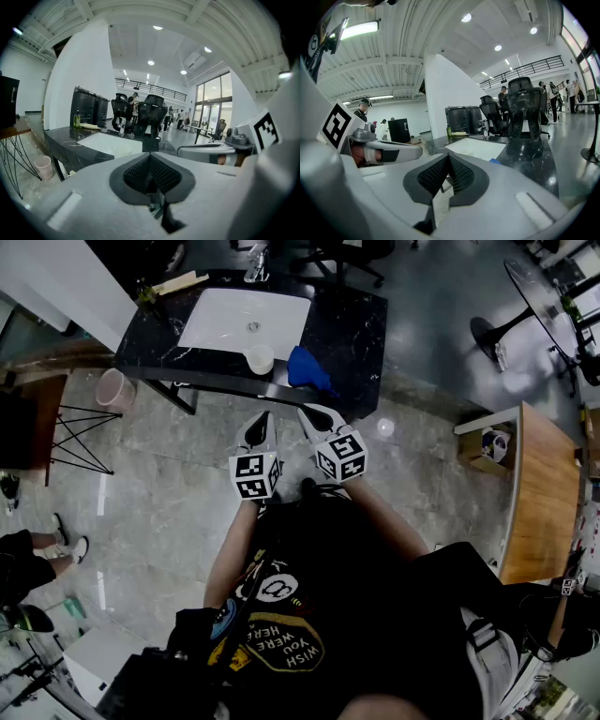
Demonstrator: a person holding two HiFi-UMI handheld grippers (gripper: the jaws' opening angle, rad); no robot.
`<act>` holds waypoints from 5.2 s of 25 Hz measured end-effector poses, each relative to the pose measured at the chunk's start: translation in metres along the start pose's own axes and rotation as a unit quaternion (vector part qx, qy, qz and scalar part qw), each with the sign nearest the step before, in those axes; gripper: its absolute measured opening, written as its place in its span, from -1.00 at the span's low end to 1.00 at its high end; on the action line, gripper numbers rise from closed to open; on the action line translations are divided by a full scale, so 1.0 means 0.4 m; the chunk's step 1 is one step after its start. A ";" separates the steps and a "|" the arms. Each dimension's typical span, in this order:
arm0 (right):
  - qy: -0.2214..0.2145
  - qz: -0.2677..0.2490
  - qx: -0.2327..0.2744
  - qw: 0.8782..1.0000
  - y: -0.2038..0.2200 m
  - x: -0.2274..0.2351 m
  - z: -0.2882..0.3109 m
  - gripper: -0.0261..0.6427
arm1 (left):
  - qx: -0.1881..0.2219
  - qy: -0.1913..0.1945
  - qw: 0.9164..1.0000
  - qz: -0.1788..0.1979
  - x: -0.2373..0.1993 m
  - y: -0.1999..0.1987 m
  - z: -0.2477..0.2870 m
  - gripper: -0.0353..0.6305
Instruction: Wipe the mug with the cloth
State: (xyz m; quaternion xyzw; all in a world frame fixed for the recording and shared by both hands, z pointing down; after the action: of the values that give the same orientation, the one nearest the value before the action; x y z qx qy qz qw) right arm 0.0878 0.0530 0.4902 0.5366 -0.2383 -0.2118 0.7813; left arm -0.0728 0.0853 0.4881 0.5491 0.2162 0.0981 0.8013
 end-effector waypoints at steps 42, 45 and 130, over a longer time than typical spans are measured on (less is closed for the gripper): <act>-0.066 -0.154 -0.190 0.967 0.148 0.305 0.475 -0.71 | -0.020 -0.092 0.994 -0.061 -0.322 -0.045 0.297 -0.88; -0.079 -0.018 -0.142 0.987 0.097 0.317 0.510 -0.71 | -0.014 -0.073 0.995 -0.067 -0.366 -0.069 0.340 -0.88; -0.018 -0.010 -0.035 0.999 -0.045 0.167 0.294 -0.92 | 0.003 0.012 1.000 -0.010 -0.175 -0.057 0.263 -0.88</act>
State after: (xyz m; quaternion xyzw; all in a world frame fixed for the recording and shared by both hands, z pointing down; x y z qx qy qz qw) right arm 0.0692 -0.0791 0.5194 0.5071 -0.2394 -0.2372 0.7932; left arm -0.0892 -0.0389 0.5157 0.5479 0.2318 0.0956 0.7981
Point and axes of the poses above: the fingertips, and each gripper's own axes: z forward along the fingers, x to its right, y out of its underside, the point moved 9 cm from there along -z, backward along the fingers, and after that the axes turned 6 degrees about y, right-handed, at the moved point
